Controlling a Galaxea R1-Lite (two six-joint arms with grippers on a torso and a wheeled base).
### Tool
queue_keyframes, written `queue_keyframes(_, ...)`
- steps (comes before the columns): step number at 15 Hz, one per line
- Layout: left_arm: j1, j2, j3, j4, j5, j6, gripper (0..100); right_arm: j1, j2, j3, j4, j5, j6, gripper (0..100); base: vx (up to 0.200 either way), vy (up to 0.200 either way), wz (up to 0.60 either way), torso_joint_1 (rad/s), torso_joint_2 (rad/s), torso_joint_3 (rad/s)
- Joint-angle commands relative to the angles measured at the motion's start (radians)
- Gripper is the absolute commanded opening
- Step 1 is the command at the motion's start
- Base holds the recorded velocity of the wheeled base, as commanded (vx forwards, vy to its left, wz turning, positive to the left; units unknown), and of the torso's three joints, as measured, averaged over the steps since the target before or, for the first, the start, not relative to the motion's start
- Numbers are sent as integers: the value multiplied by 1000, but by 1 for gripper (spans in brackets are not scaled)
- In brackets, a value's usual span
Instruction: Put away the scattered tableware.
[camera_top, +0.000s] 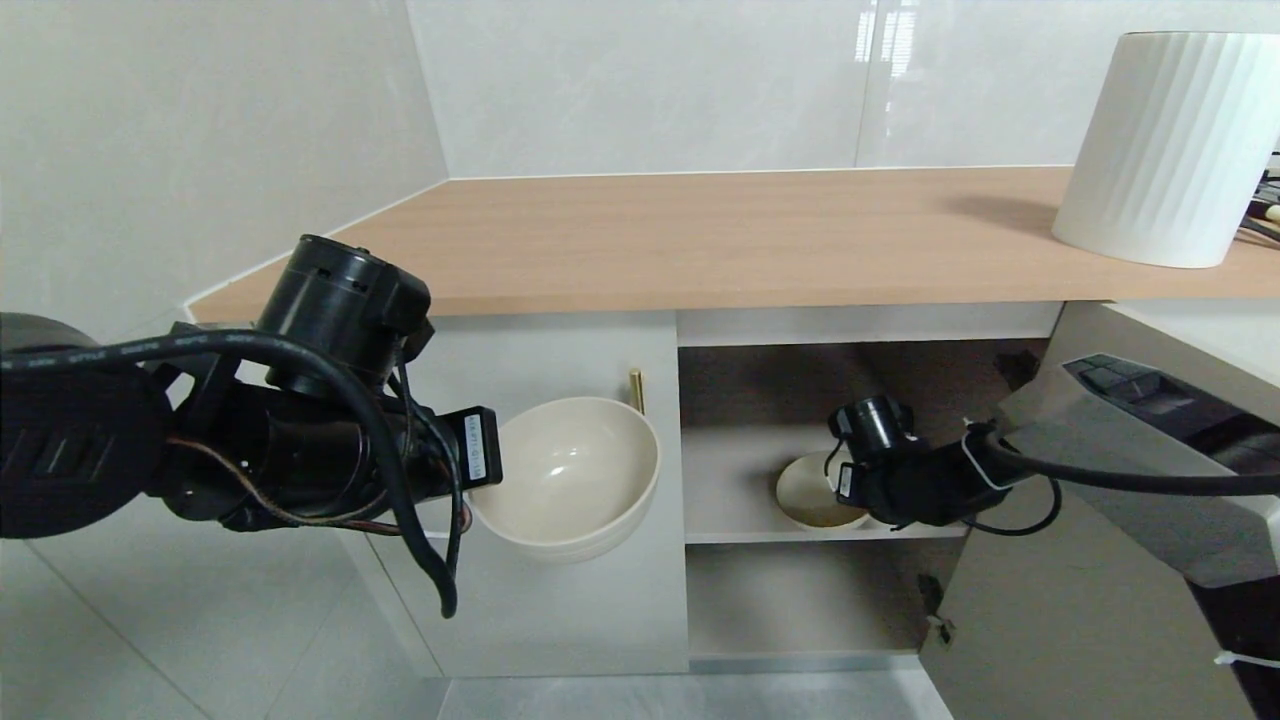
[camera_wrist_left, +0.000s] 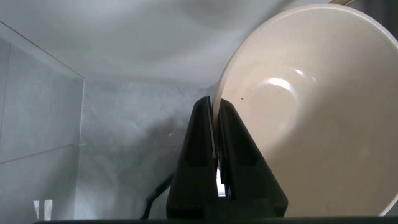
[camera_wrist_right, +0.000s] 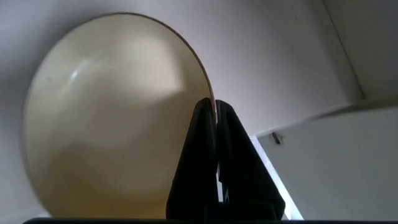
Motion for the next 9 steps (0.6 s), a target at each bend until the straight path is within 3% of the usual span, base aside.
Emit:
queue_keyframes(1, 0, 3, 0, 0, 0, -1, 0, -6, 36, -29, 0, -5, 2, 0, 0, 0, 0, 0, 0, 0)
queue_keyframes(9, -1, 9, 0, 0, 0, -1, 0, -6, 77, -107, -1, -42, 5, 0, 0, 0, 0, 0, 0, 0)
